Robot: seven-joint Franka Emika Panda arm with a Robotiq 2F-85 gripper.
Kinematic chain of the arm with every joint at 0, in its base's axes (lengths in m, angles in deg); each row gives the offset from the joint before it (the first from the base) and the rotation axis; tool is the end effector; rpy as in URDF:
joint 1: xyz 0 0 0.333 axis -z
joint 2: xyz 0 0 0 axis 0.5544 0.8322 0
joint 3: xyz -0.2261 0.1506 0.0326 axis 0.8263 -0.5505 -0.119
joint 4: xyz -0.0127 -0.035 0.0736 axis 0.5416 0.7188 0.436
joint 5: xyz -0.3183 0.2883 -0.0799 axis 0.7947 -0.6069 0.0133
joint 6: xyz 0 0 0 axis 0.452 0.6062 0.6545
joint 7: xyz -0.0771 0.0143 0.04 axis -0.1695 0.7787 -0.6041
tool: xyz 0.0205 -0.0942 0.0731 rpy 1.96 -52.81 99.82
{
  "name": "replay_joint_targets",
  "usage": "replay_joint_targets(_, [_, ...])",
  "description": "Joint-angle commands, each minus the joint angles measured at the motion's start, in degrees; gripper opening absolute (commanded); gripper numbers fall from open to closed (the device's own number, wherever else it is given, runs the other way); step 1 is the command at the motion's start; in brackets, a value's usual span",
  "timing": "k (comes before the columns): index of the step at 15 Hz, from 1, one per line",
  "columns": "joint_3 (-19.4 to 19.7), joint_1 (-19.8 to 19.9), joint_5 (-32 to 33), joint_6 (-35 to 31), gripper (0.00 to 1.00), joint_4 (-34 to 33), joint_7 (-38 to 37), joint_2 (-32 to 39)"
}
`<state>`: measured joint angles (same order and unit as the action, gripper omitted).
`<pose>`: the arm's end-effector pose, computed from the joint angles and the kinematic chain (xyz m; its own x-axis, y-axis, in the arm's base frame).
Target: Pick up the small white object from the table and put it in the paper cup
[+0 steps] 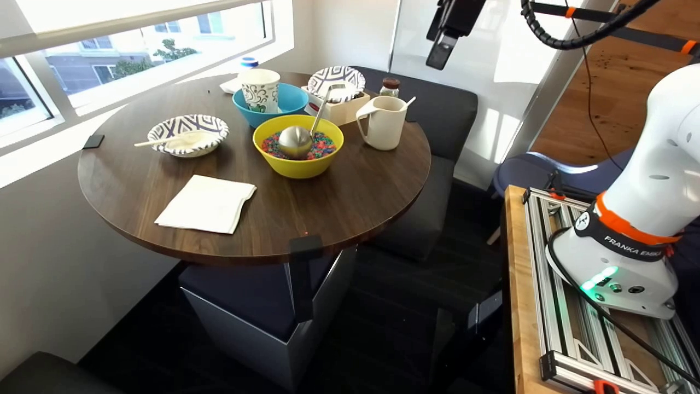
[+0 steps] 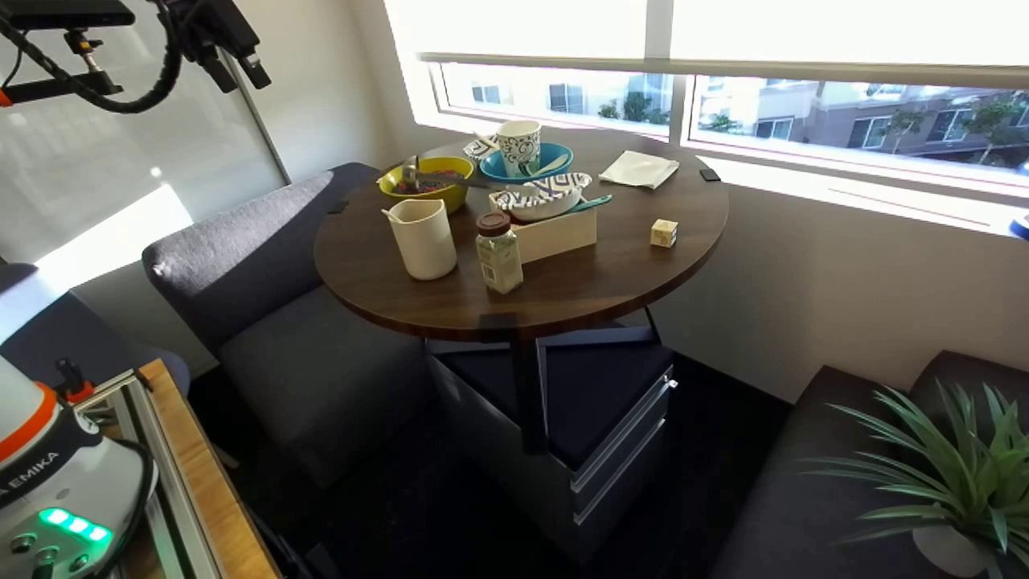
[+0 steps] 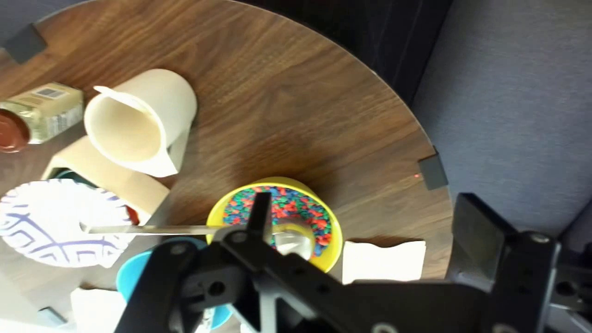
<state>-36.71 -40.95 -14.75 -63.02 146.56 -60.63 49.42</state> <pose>0.4405 0.1425 0.4728 0.9564 0.2276 0.1832 0.2132 -0.9724 0.0952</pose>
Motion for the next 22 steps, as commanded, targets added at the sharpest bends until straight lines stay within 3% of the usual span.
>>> replay_joint_targets(1, [0.61,-2.76,-7.48,-0.78,1.0,-5.59,-0.84,12.51])
replay_joint_targets(4, [-2.44,-0.96,-7.15,-0.93,1.0,-10.13,-11.46,21.51])
replay_joint_targets(5, [-0.67,-2.04,-7.13,-0.68,1.0,-6.07,-5.83,15.38])
replay_joint_targets(8, [-1.33,-1.96,-7.1,-0.94,1.0,-9.4,-9.9,21.45])
replay_joint_targets(11, [-1.31,-1.84,-7.1,-0.93,1.0,-10.26,-10.47,21.96])
replay_joint_targets(12, [-0.3,-1.3,-11.86,-0.88,1.0,-11.0,-13.97,23.15])
replay_joint_targets(15, [0.06,-1.12,-16.16,-3.29,1.0,-10.61,-18.37,25.11])
replay_joint_targets(19, [-0.8,-1.1,-18.19,-9.02,1.0,-9.04,-29.5,27.37])
replay_joint_targets(22, [-1.8,-1.43,-15.34,-12.28,1.0,-9.61,-41.34,30.32])
